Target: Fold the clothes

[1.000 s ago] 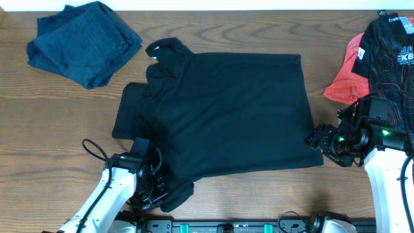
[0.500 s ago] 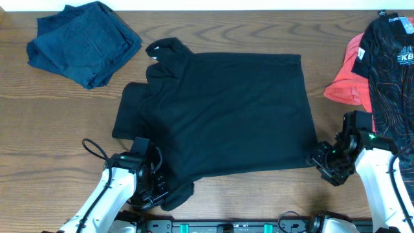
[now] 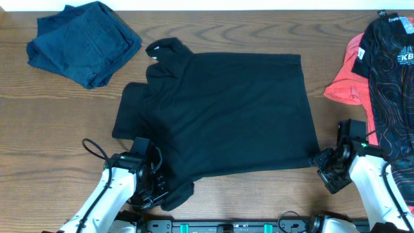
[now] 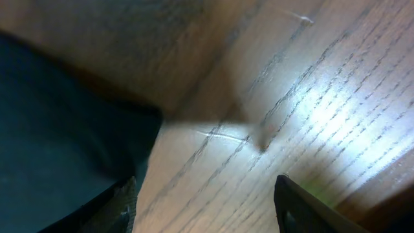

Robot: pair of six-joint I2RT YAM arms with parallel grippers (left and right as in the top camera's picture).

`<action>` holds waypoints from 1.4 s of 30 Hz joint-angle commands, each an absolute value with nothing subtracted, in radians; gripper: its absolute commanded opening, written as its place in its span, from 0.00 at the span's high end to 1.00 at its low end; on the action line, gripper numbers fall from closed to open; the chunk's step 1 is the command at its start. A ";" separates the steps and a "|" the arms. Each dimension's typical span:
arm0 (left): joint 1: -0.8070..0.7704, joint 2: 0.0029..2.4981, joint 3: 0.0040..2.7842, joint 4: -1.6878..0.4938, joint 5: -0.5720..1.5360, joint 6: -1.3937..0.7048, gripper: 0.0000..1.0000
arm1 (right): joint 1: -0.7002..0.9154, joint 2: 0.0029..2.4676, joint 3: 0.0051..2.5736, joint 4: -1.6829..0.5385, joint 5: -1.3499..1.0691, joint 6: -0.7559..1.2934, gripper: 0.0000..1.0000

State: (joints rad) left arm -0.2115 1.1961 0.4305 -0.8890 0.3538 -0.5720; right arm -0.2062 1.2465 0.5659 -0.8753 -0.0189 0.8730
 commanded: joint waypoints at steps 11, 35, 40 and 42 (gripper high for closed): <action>-0.214 1.199 0.438 -0.891 0.355 -0.559 0.94 | -0.202 1.276 0.559 -0.789 -0.034 0.928 0.39; -0.214 1.199 0.439 -0.896 0.356 -0.558 0.94 | -0.203 1.384 0.559 -0.733 -0.033 0.937 0.99; -0.214 1.198 0.495 -1.001 0.355 -0.543 0.94 | -0.204 1.375 0.575 -0.789 -0.020 0.971 0.99; -0.215 1.194 0.524 -1.052 0.355 -0.543 0.94 | -0.204 1.360 0.587 -0.828 -0.004 0.985 0.99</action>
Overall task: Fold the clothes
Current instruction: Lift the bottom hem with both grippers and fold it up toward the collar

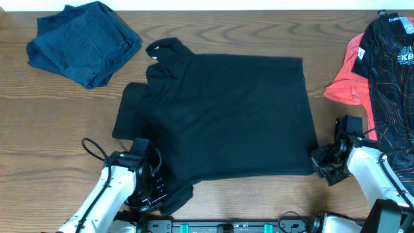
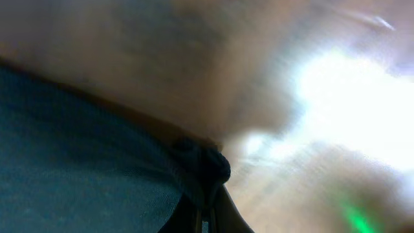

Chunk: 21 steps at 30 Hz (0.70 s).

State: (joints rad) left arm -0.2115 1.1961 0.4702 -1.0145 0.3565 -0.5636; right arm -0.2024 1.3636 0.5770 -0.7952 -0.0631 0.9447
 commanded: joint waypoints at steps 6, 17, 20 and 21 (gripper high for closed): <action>-0.257 1.132 0.599 -1.157 0.355 -0.555 0.94 | -0.205 1.283 0.645 -0.972 0.042 1.003 0.99; -0.339 1.009 0.808 -1.252 0.345 -0.607 0.94 | -0.204 1.139 0.763 -1.107 0.048 1.008 0.99; -0.339 1.010 0.883 -1.221 0.272 -0.607 0.94 | -0.204 1.137 0.775 -1.088 0.044 1.025 0.97; -0.339 1.012 0.905 -1.200 0.241 -0.607 0.94 | -0.204 1.137 0.774 -1.077 0.040 1.025 0.97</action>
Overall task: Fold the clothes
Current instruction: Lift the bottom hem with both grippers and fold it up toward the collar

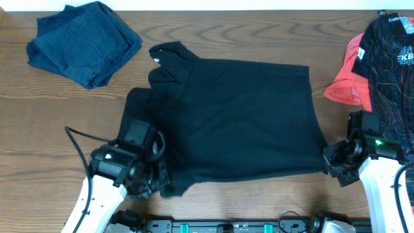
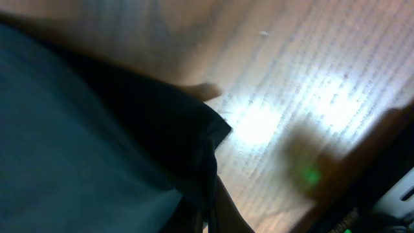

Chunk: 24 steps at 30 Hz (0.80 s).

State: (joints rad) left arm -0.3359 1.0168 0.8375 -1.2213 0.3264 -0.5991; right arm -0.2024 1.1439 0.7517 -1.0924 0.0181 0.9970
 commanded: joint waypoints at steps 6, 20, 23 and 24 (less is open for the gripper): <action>-0.339 1.018 0.938 -0.991 0.146 -0.588 0.94 | -0.204 1.137 0.774 -1.000 0.031 1.025 0.97; -0.339 1.274 0.938 -0.727 -0.056 -0.569 0.94 | -0.189 1.176 0.773 -0.767 -0.009 1.028 0.94; -0.339 1.330 0.938 -0.659 -0.066 -0.548 0.94 | -0.176 1.198 0.773 -0.702 -0.009 1.029 0.94; -0.339 1.346 0.938 -0.639 -0.070 -0.538 0.94 | -0.168 1.208 0.773 -0.683 -0.008 1.029 0.93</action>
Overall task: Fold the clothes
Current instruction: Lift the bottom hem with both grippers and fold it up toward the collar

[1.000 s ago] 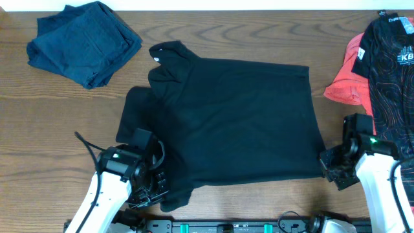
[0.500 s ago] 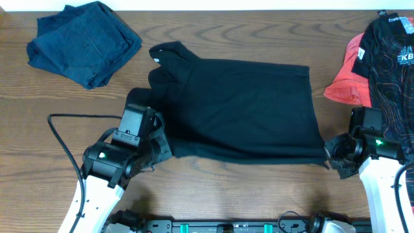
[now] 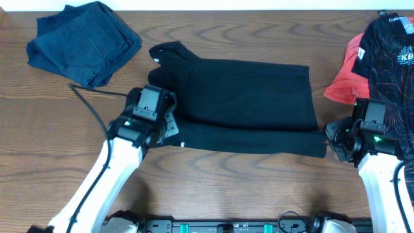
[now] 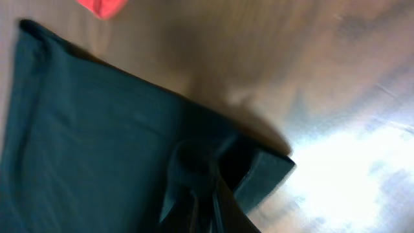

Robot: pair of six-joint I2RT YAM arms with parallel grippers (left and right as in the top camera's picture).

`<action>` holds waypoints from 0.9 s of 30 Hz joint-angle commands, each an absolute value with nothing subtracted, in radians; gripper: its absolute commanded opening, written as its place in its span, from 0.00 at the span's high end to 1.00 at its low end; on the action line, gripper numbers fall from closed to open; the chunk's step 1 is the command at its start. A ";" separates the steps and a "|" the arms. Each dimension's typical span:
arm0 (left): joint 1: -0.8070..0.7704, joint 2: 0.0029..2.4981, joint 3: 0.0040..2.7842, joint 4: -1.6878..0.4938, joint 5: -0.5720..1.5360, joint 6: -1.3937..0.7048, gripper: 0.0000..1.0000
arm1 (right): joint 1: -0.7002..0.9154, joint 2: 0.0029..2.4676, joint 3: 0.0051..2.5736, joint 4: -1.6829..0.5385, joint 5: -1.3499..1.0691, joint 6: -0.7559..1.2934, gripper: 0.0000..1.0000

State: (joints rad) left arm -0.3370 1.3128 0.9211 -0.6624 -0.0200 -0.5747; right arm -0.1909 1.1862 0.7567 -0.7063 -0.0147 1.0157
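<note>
A black T-shirt (image 3: 246, 90) lies across the middle of the table, collar to the left. Its near edge is doubled back into a long band (image 3: 252, 137) along the front. My left gripper (image 3: 167, 125) sits at the band's left end, shut on the cloth by the sleeve. At the band's right end, my right gripper (image 3: 333, 138) pinches the hem corner. In the right wrist view the fingers (image 4: 206, 194) are shut on dark fabric, with a folded corner (image 4: 272, 171) sticking out beside them.
A crumpled dark blue garment (image 3: 84, 42) lies at the back left. A coral garment (image 3: 349, 77) and a black printed shirt (image 3: 391, 71) are piled at the right edge, close to my right arm. The left arm's cable (image 3: 97, 94) trails over the wood.
Both grippers have moved away from the front edge toward the table's middle with the shirt's near edge. The near part of the shirt is now doubled over itself.
The shirt lay flat, my right gripper open beside its near right corner and my left at the near left corner. Then the right was shut on that corner. Both corners were then held with the shirt shifted, and now the near edge is folded back.
</note>
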 commanded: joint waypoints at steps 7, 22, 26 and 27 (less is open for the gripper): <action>-0.337 1.440 0.938 -0.510 -0.206 -0.525 0.94 | -0.132 1.293 0.773 -0.558 0.007 1.028 0.94; -0.258 1.526 0.938 -0.368 -0.279 -0.442 0.27 | -0.130 1.439 0.773 -0.379 0.019 0.861 0.34; -0.247 1.523 0.939 -0.386 -0.278 -0.395 0.18 | -0.130 1.431 0.796 -0.370 -0.013 0.754 0.14; -0.247 1.519 0.939 -0.396 -0.278 -0.396 0.16 | -0.130 1.425 0.814 -0.390 -0.012 0.730 0.12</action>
State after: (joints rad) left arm -0.2501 1.5227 0.9215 -0.3817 -0.2600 -0.4355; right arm -0.1398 1.4334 0.7666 -0.3767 0.0021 0.8478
